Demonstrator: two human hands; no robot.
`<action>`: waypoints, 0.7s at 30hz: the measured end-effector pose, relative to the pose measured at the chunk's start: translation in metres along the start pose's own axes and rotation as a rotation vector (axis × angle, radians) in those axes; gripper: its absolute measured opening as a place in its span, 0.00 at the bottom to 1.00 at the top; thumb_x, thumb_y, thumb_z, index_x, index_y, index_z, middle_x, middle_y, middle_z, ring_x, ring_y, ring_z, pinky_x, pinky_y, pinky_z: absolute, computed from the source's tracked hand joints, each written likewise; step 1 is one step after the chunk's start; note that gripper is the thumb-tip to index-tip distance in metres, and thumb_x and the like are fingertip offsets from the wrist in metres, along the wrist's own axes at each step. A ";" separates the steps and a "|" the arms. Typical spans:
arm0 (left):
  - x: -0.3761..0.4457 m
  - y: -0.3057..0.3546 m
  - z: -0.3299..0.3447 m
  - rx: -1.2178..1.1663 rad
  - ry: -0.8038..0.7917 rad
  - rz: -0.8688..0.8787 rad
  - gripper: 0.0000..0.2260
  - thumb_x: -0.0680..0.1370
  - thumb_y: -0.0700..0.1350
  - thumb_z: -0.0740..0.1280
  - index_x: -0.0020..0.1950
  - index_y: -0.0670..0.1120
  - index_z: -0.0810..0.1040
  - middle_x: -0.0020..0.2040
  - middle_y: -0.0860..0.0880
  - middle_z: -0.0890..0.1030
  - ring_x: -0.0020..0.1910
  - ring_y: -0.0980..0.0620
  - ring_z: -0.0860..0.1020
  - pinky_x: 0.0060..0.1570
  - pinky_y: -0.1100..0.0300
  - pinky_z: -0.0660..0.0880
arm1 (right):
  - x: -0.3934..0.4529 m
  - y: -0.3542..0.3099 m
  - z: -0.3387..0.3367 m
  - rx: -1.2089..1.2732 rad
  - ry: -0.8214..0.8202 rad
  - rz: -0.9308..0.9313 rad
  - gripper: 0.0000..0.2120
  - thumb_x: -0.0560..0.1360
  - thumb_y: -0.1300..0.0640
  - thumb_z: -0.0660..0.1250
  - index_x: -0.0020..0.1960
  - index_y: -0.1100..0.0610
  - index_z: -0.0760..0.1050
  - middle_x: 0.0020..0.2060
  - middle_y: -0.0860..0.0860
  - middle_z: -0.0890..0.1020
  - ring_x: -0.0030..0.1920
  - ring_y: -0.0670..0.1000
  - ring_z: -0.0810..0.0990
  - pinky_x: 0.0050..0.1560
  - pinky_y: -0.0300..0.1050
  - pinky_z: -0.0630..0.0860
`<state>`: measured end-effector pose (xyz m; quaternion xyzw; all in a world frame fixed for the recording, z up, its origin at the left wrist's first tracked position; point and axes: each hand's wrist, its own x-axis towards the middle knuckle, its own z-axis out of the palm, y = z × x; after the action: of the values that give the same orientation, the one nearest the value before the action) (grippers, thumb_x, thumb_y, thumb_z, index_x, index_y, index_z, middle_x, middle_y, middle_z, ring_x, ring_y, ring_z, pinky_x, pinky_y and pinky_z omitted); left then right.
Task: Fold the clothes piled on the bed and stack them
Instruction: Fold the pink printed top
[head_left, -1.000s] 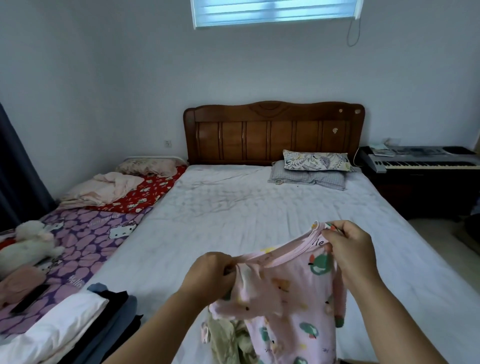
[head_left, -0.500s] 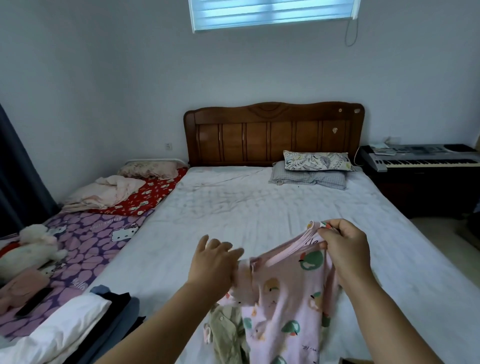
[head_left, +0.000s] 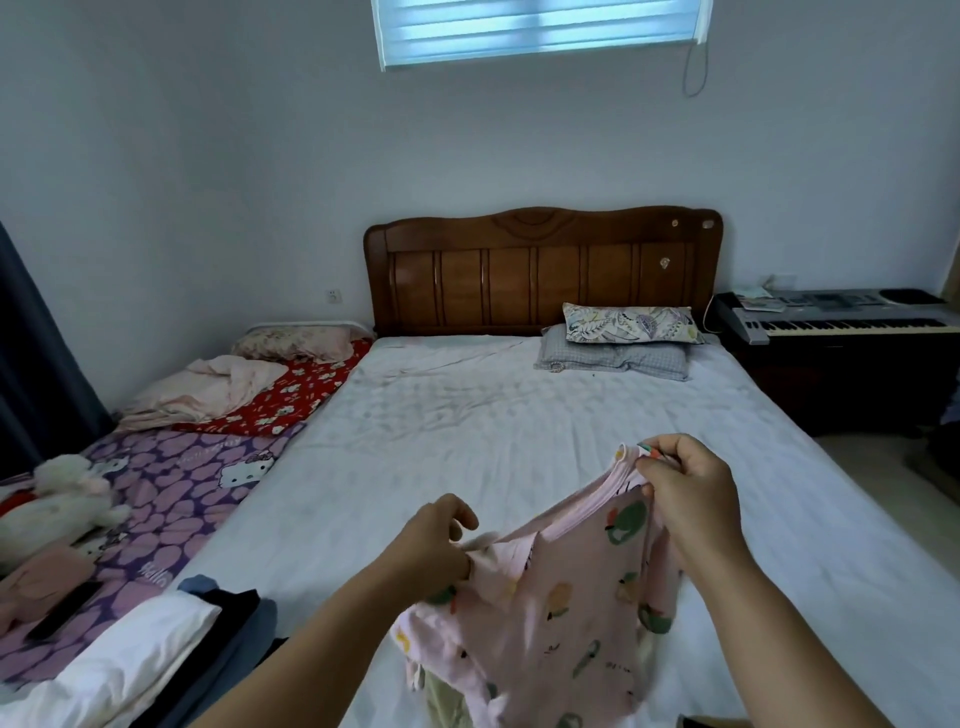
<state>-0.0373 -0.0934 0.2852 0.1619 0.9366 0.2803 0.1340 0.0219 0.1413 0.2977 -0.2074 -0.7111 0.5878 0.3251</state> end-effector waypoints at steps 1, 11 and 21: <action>-0.001 0.001 -0.001 0.183 0.035 -0.013 0.16 0.73 0.38 0.63 0.59 0.50 0.69 0.58 0.49 0.69 0.51 0.51 0.73 0.43 0.63 0.73 | -0.002 -0.001 0.000 0.000 0.023 -0.008 0.08 0.73 0.65 0.67 0.40 0.53 0.77 0.37 0.51 0.81 0.40 0.52 0.78 0.40 0.42 0.72; -0.008 0.020 -0.013 -0.647 0.215 -0.021 0.09 0.72 0.38 0.71 0.50 0.45 0.75 0.40 0.44 0.78 0.34 0.50 0.76 0.36 0.56 0.76 | -0.027 -0.013 0.016 -0.246 -0.323 -0.105 0.12 0.72 0.48 0.71 0.52 0.49 0.74 0.50 0.46 0.74 0.47 0.39 0.74 0.38 0.28 0.69; -0.024 0.047 -0.028 -1.120 0.033 0.150 0.10 0.74 0.31 0.67 0.52 0.41 0.74 0.41 0.41 0.77 0.39 0.45 0.77 0.42 0.54 0.73 | -0.052 -0.018 0.045 -0.351 -0.443 -0.408 0.14 0.64 0.43 0.73 0.35 0.52 0.73 0.41 0.46 0.69 0.44 0.47 0.73 0.43 0.36 0.70</action>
<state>-0.0145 -0.0788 0.3386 0.1276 0.6328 0.7458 0.1646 0.0284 0.0705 0.2991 0.0191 -0.8815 0.4102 0.2331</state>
